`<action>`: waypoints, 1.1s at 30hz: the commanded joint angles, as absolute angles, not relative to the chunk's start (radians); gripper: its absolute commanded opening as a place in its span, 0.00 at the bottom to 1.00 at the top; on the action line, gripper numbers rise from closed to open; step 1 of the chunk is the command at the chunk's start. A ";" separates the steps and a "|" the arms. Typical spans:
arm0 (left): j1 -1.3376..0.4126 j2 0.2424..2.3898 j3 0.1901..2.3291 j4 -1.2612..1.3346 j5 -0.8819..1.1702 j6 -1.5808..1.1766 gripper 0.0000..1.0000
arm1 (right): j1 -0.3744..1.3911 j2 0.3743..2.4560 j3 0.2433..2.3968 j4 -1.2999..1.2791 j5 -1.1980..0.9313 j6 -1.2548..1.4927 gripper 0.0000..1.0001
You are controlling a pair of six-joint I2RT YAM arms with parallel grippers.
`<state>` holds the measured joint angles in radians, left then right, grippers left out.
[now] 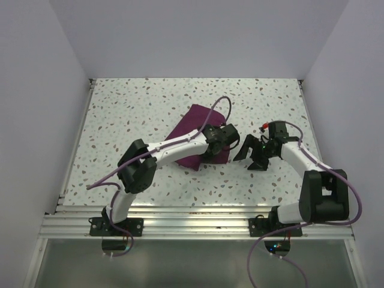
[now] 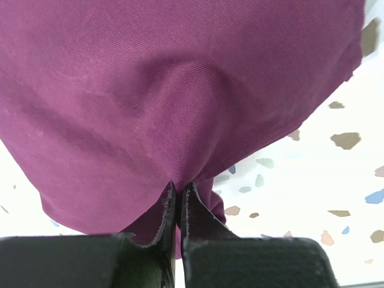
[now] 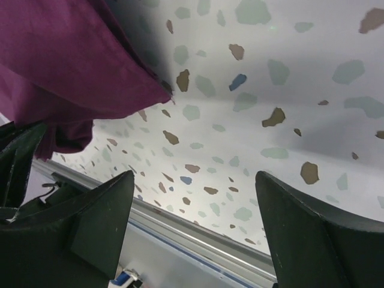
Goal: Prepare the surgical pack
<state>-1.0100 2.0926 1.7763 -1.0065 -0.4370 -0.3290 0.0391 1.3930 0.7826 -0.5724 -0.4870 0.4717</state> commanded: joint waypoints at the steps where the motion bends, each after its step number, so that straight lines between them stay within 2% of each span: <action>1: -0.996 2.049 1.858 -1.025 -0.402 -0.330 0.00 | 0.041 1.413 0.850 -0.534 -0.587 0.497 0.84; 10: -0.974 2.037 1.853 -1.026 -0.364 -0.336 0.00 | 0.041 1.437 0.884 -0.483 -0.670 0.561 0.82; 13: -0.971 2.019 1.842 -1.003 -0.348 -0.339 0.00 | 0.046 1.451 0.850 -0.373 -0.704 0.656 0.67; 14: -0.971 2.008 1.841 -1.000 -0.348 -0.342 0.00 | 0.049 1.462 0.842 -0.291 -0.733 0.710 0.56; 17: -0.971 1.984 1.833 -0.968 -0.339 -0.331 0.00 | 0.077 1.503 0.839 -0.189 -0.733 0.767 0.38; 18: -0.971 1.980 1.833 -0.962 -0.341 -0.328 0.00 | 0.095 1.520 0.854 -0.170 -0.735 0.776 0.23; 20: -0.971 1.976 1.838 -0.962 -0.344 -0.321 0.00 | 0.110 1.566 0.870 -0.137 -0.736 0.801 0.14; 33: -0.971 1.963 1.862 -0.924 -0.295 -0.278 0.00 | 0.236 1.732 0.954 0.043 -0.727 0.934 0.07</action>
